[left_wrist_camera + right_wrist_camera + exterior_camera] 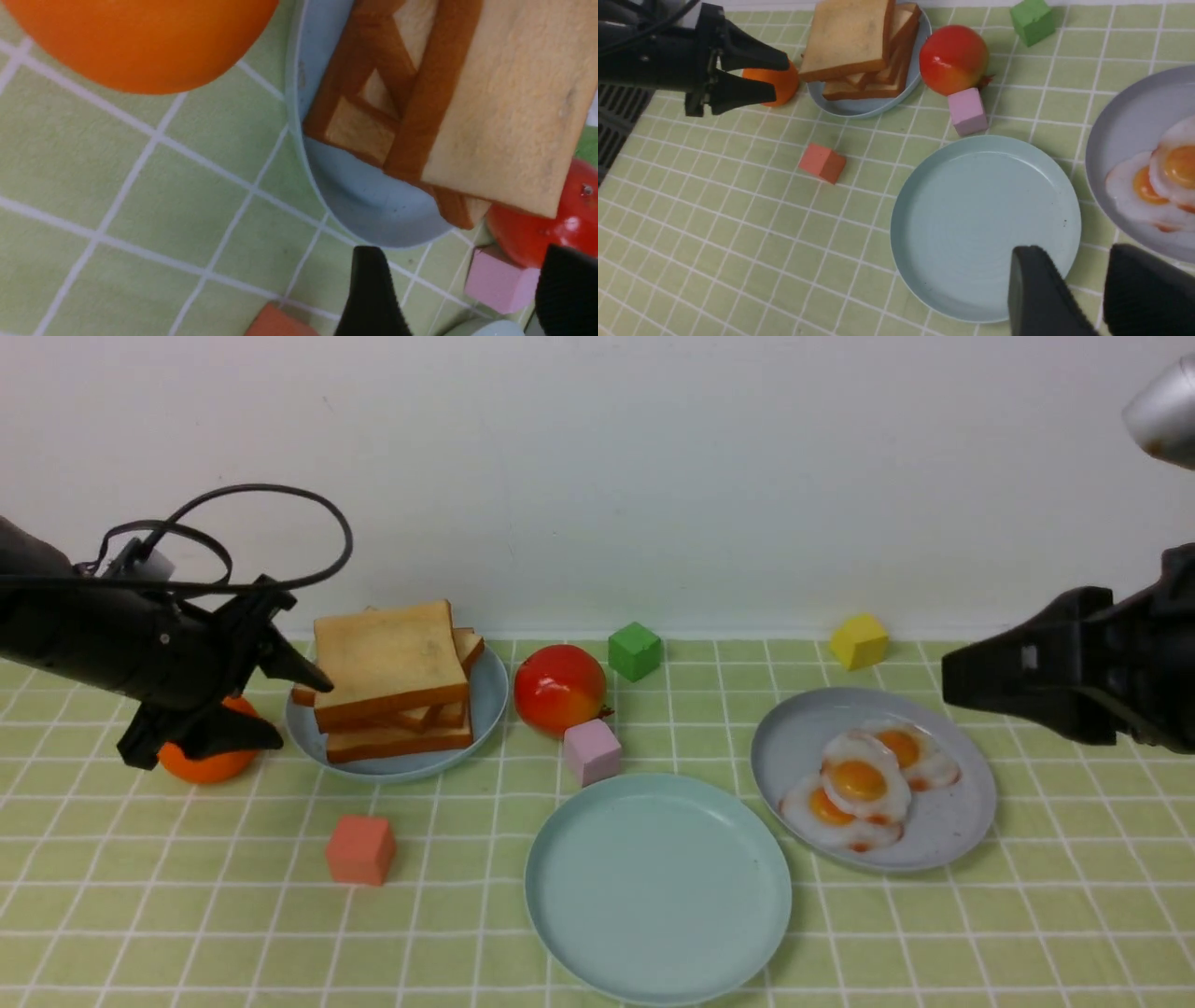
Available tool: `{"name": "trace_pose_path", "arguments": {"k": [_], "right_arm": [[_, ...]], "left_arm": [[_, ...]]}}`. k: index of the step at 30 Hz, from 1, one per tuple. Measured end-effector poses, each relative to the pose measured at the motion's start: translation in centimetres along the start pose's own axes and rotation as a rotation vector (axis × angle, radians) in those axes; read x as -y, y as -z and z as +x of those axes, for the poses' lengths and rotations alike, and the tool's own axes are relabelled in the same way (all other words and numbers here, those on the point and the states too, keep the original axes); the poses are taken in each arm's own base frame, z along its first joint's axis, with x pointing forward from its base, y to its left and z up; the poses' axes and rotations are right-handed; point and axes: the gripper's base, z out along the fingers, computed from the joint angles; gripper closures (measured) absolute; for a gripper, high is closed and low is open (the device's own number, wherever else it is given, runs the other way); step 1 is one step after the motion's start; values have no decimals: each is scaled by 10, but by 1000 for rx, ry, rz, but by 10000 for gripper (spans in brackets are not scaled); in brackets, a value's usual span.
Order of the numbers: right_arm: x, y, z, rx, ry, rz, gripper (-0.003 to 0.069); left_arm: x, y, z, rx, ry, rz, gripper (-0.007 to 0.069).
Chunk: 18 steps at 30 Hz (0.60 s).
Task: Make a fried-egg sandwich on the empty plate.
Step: Use the left arm to grab a slice of bread
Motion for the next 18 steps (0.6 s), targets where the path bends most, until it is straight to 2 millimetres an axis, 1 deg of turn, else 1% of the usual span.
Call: {"name": "trace_pose_path", "arguments": {"k": [5,12,14,18], "right_arm": [[-1,0,0,1,-15,-14,418],[-2,0,1,-8,-26,-25,418],[-2,0,1,-10,-26,-25,418],[-2,0,1,-10,-27,-26,418]], "left_arm": [[-2,-14,-4,9,11,53,167],[-12,-32,-6,2,40,51,170],[-14,-36,-7,4,53,48,170],[-15,-37,-10,32,76,55,170]]}}
